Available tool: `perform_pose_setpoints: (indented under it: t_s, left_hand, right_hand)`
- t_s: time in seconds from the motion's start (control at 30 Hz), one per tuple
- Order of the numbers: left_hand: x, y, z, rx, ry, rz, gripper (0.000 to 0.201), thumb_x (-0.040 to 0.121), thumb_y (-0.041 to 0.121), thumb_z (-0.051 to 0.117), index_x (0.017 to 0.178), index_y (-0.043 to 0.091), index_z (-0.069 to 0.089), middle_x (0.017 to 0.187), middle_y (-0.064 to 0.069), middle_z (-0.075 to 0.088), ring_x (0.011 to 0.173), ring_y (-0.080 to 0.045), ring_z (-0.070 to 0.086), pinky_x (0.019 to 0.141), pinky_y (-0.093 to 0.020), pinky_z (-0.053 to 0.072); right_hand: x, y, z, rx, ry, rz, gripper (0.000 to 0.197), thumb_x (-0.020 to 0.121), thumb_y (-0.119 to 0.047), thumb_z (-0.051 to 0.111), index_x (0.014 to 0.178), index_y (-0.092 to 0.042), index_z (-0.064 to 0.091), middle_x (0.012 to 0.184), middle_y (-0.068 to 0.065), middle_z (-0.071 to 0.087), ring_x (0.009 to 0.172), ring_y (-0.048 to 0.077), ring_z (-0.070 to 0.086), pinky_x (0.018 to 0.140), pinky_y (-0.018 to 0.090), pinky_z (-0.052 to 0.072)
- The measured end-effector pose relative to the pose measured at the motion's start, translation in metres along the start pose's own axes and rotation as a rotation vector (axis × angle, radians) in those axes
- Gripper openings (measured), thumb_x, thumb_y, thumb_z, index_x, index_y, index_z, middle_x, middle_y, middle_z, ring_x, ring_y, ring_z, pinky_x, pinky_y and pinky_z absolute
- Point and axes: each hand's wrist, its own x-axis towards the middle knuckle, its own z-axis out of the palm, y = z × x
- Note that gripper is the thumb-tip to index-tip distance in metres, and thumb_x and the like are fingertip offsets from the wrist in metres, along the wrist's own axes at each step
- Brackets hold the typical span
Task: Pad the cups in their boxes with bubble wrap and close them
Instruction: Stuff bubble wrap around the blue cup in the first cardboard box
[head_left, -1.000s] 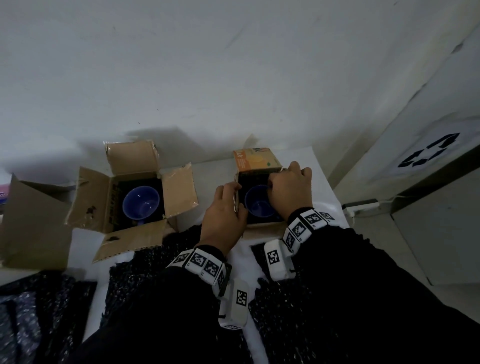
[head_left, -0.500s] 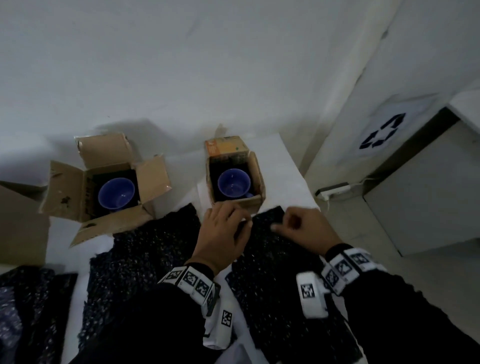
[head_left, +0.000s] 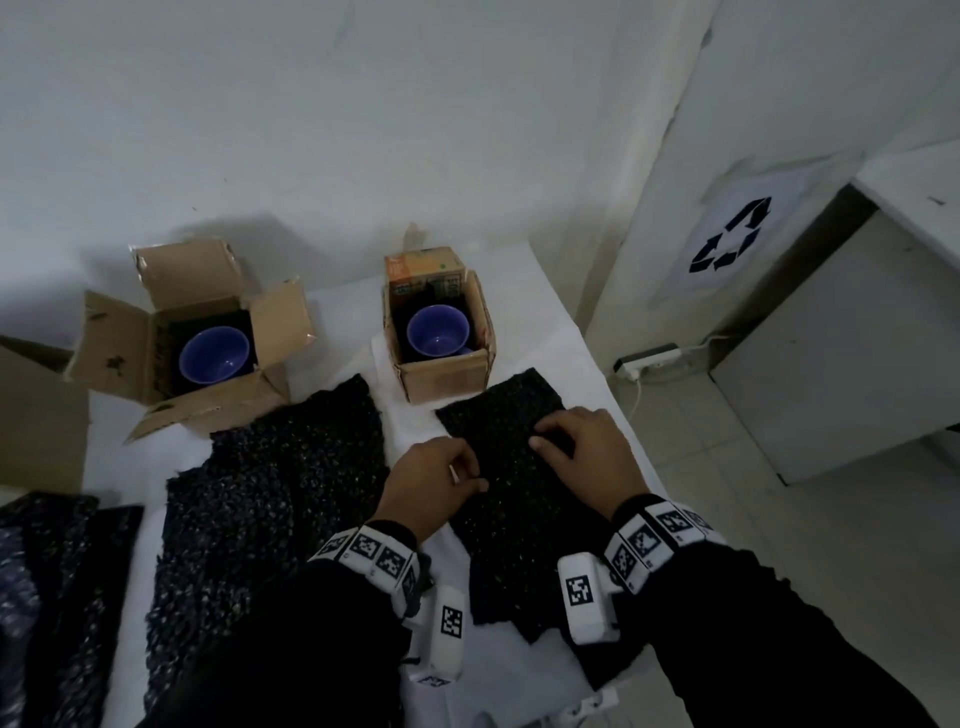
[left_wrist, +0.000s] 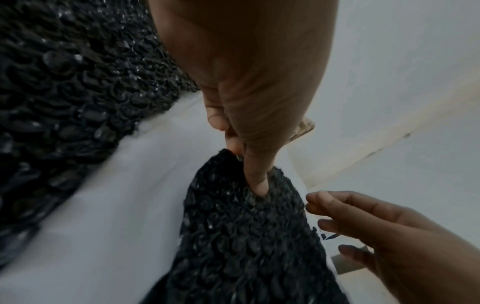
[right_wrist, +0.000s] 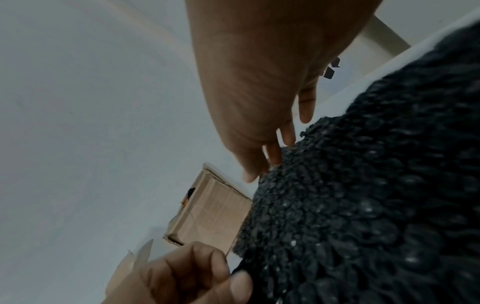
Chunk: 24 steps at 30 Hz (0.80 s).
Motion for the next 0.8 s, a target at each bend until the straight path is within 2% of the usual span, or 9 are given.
perform_pose_setpoints:
  t_s: [0.13,0.2,0.27,0.33,0.4,0.5,0.63,0.7,0.8]
  left_hand:
    - [0.004,0.006,-0.007,-0.196,0.062,0.008,0.017,0.078,0.021,0.078,0.077,0.025,0.061,0.078,0.006,0.066,0.074,-0.010,0.063,0.075,-0.032,0.053]
    - [0.006,0.013,-0.013,-0.341,0.090,0.023,0.020,0.081,0.018,0.076,0.078,0.026,0.058,0.077,0.006,0.066,0.072,-0.008,0.062,0.074,-0.026,0.053]
    - [0.007,0.021,-0.019,-0.478,0.159,0.045,0.016,0.085,0.014,0.072,0.082,0.022,0.058,0.079,0.006,0.063,0.072,-0.006,0.060,0.074,-0.024,0.051]
    - [0.008,0.028,-0.027,-0.530,0.281,0.043,0.010,0.089,0.014,0.067,0.089,0.016,0.057,0.085,0.005,0.063,0.074,-0.005,0.060,0.073,-0.020,0.051]
    - [0.009,0.031,-0.038,-0.532,0.339,0.044,0.013,0.089,0.016,0.067,0.098,0.013,0.057,0.094,0.003,0.064,0.078,-0.003,0.062,0.072,-0.016,0.051]
    - [0.012,0.032,-0.047,-0.506,0.242,0.033,0.015,0.086,0.010,0.071,0.094,0.019,0.062,0.094,0.003,0.067,0.069,-0.007,0.064,0.065,-0.017,0.052]
    - [0.014,0.036,-0.047,-0.567,0.157,-0.130,0.016,0.087,0.000,0.065,0.086,0.015,0.070,0.082,0.000,0.069,0.072,-0.016,0.065,0.060,-0.014,0.051]
    - [0.010,0.046,-0.051,-0.685,0.049,-0.156,0.011,0.089,0.003,0.065,0.098,0.006,0.071,0.090,-0.006,0.072,0.083,-0.019,0.068,0.066,-0.016,0.054]
    - [0.010,0.059,-0.063,-0.850,-0.040,-0.059,0.027,0.090,0.003,0.064,0.115,0.010,0.068,0.102,-0.004,0.073,0.092,-0.015,0.071,0.072,-0.024,0.057]
  right_hand:
    - [-0.003,-0.017,-0.003,0.097,-0.280,0.057,0.061,0.059,-0.076,0.066,0.104,-0.033,0.067,0.087,-0.015,0.069,0.086,0.005,0.061,0.083,0.031,0.051]
    - [-0.002,-0.020,-0.001,-0.068,-0.434,0.050,0.067,0.058,-0.069,0.074,0.112,-0.032,0.060,0.094,-0.013,0.068,0.091,0.009,0.060,0.086,0.033,0.047]
    - [-0.002,-0.022,0.000,-0.086,-0.484,0.034,0.046,0.068,-0.053,0.078,0.101,-0.024,0.064,0.094,-0.007,0.069,0.093,0.014,0.061,0.084,0.033,0.048]
    - [-0.001,-0.021,-0.001,0.123,-0.468,0.047,0.023,0.075,-0.039,0.079,0.082,-0.021,0.066,0.084,-0.005,0.068,0.087,0.016,0.065,0.076,0.030,0.050]
    - [0.003,-0.021,-0.008,0.354,-0.438,0.075,0.019,0.077,-0.034,0.078,0.086,-0.021,0.070,0.088,0.002,0.072,0.088,0.021,0.068,0.082,0.035,0.054]
    - [0.010,-0.034,-0.027,0.613,-0.363,0.083,0.020,0.077,-0.027,0.079,0.094,-0.019,0.072,0.093,0.011,0.074,0.087,0.027,0.071,0.084,0.042,0.055]
    - [0.020,-0.062,-0.048,0.825,-0.073,0.050,0.011,0.081,-0.008,0.075,0.089,-0.005,0.068,0.085,-0.002,0.069,0.076,0.003,0.064,0.076,0.017,0.048]
    - [0.026,-0.071,-0.052,0.908,-0.107,0.053,0.013,0.088,-0.011,0.069,0.098,-0.005,0.066,0.099,0.002,0.070,0.089,0.007,0.065,0.083,0.022,0.050]
    - [0.040,-0.077,-0.050,0.797,-0.106,0.014,0.009,0.092,-0.019,0.064,0.096,-0.012,0.063,0.092,0.002,0.069,0.088,0.014,0.064,0.084,0.030,0.052]
